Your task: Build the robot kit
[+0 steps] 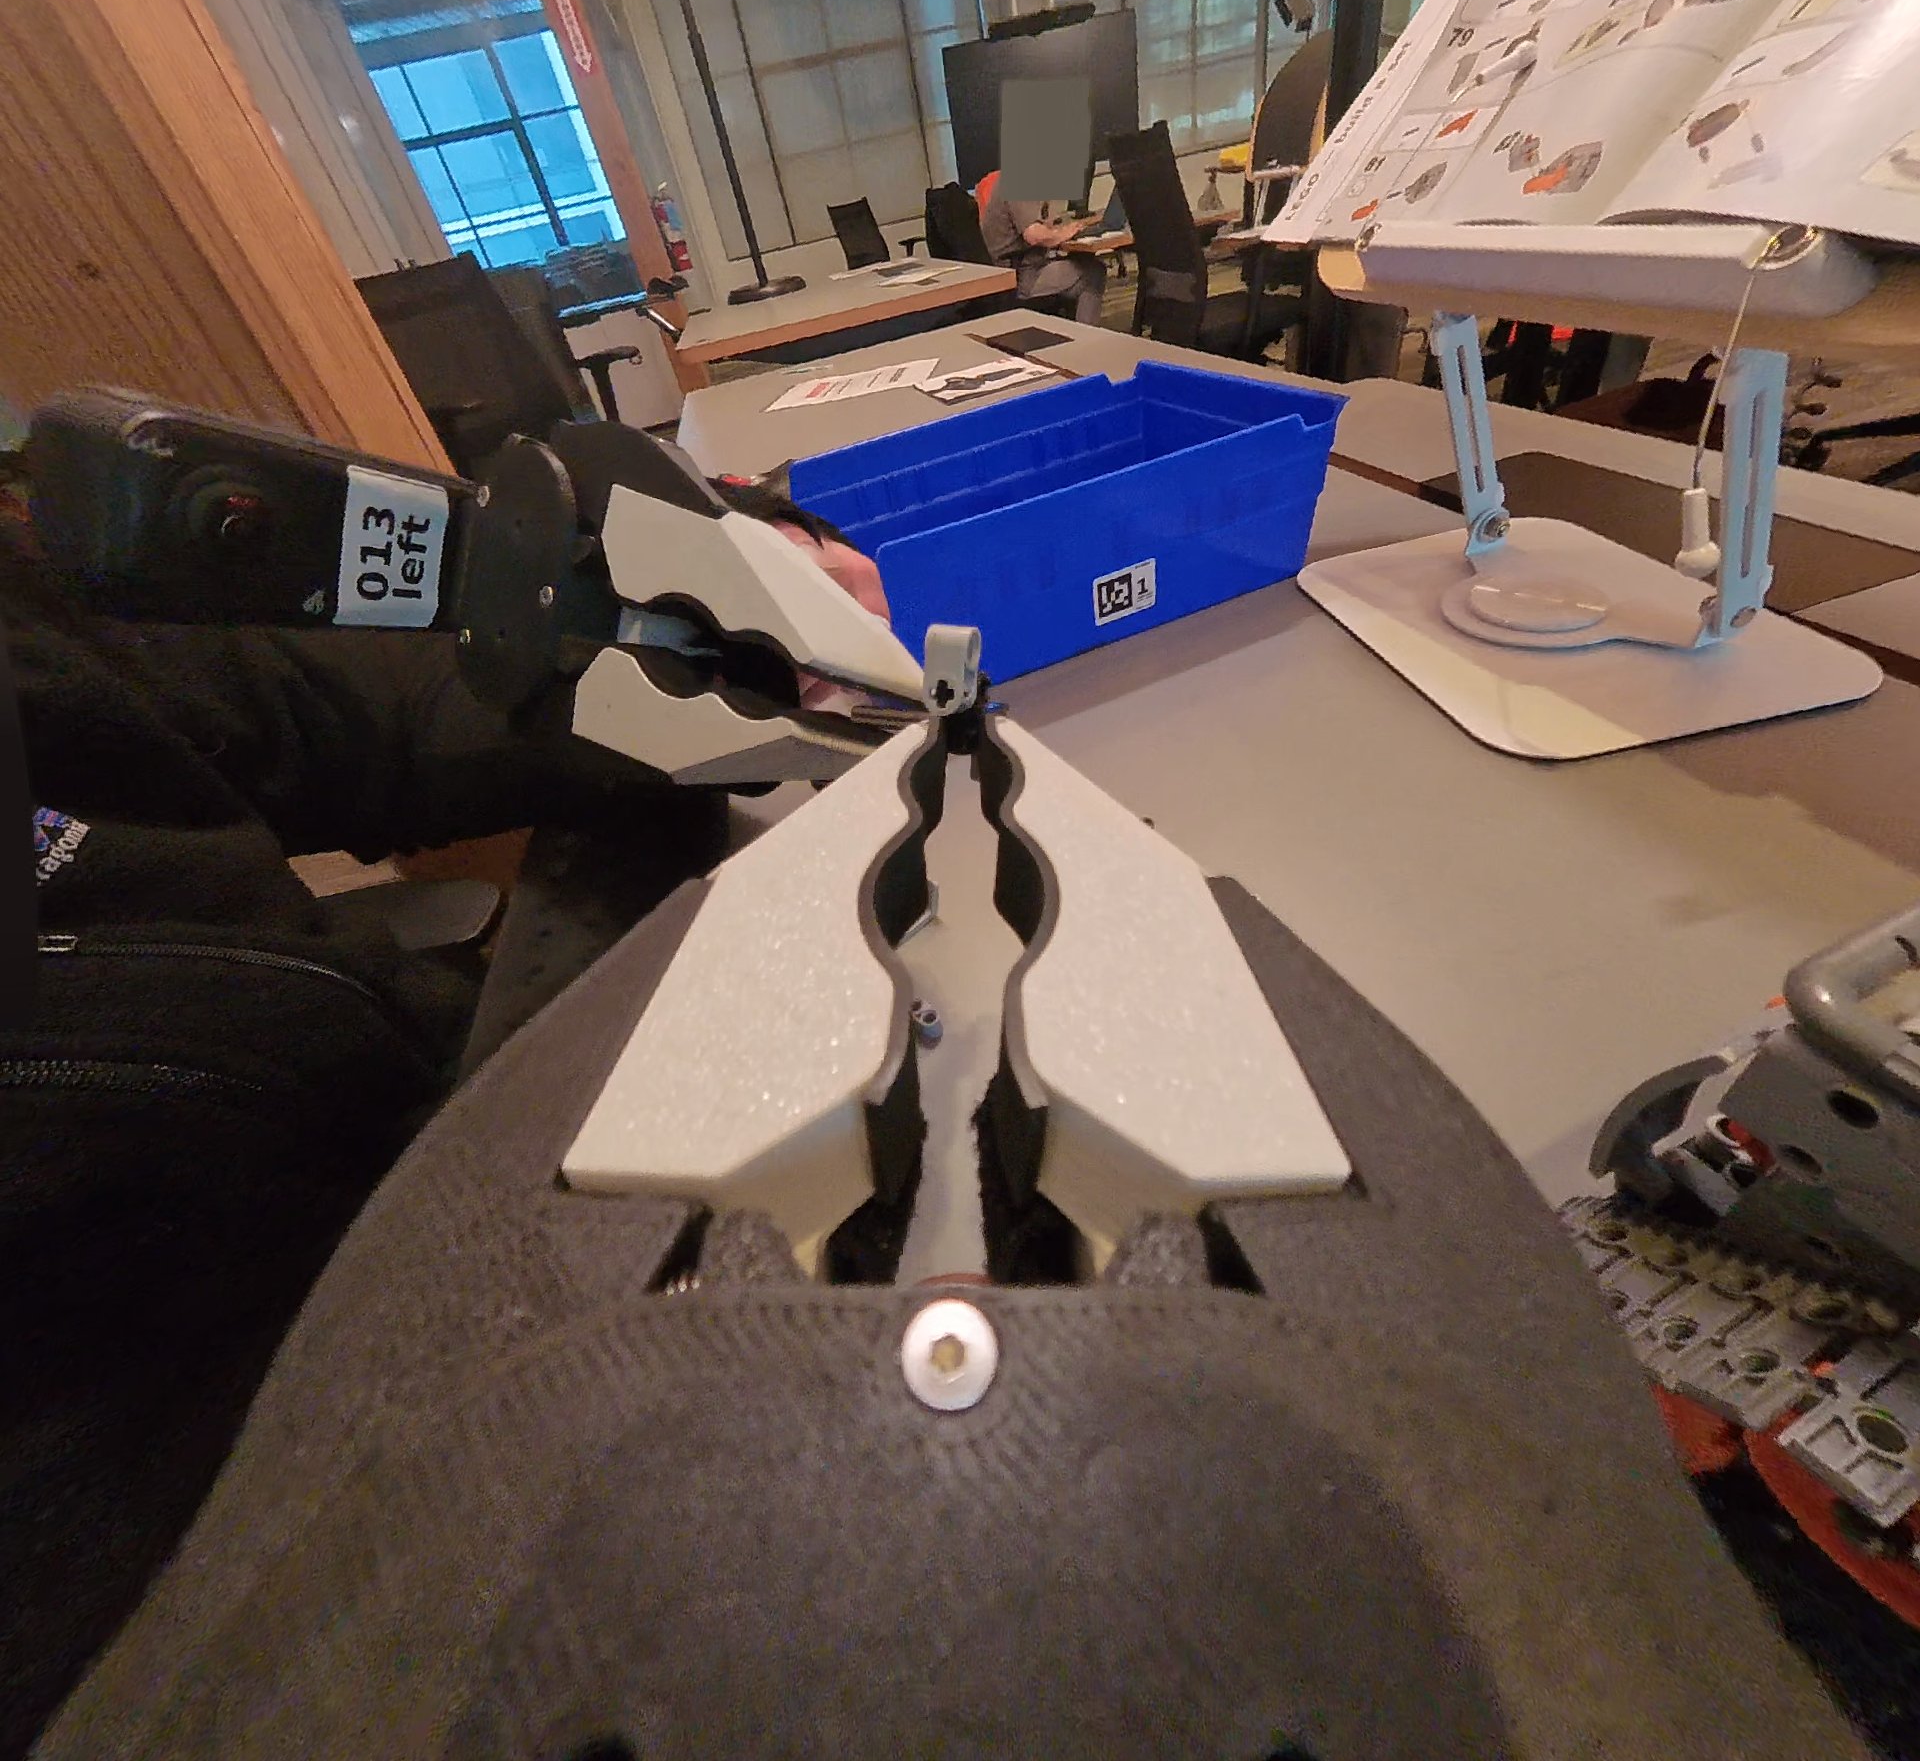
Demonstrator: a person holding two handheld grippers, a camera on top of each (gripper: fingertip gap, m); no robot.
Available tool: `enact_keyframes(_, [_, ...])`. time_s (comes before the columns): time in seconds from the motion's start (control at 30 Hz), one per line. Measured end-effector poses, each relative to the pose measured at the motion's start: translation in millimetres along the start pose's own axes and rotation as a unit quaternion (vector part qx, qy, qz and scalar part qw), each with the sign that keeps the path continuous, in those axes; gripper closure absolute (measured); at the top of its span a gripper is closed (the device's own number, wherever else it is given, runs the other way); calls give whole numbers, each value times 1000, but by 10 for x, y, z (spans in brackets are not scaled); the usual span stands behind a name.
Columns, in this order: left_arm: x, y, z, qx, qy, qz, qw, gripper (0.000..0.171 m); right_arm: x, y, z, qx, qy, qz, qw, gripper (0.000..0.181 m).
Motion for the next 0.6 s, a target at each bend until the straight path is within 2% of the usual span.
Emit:
enact_keyframes(0.2, [-46, 9, -1, -30, -20, 24, 999, 171, -109, 23, -55, 26, 56, 24, 998, 176])
enact_keyframes(0.3, [-79, 25, 7, -55, -47, 42, 997, 171, -190, 21, -112, 26, 79, 61, 995, 160])
enact_keyframes(0.37, [-113, 42, 14, -76, -71, 57, 993, 171, -212, -18, -147, 21, 78, 75, 994, 160])
enact_keyframes(0.5, [-200, 74, 29, -118, -116, 90, 982, 171, -184, -114, -198, -16, 35, 99, 994, 160])
enact_keyframes(0.6, [-279, 88, 32, -159, -147, 124, 968, 171, -137, -140, -161, -48, -47, 121, 990, 162])
Point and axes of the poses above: each gripper's, where its closed fingertips meet, y out along the fingers, x out of its top, z = x × y across the jaws, the point moved 9 cm from there along -y, back along the fingers, and after that the axes turned 12 degrees about -y, right-handed, at the moved point
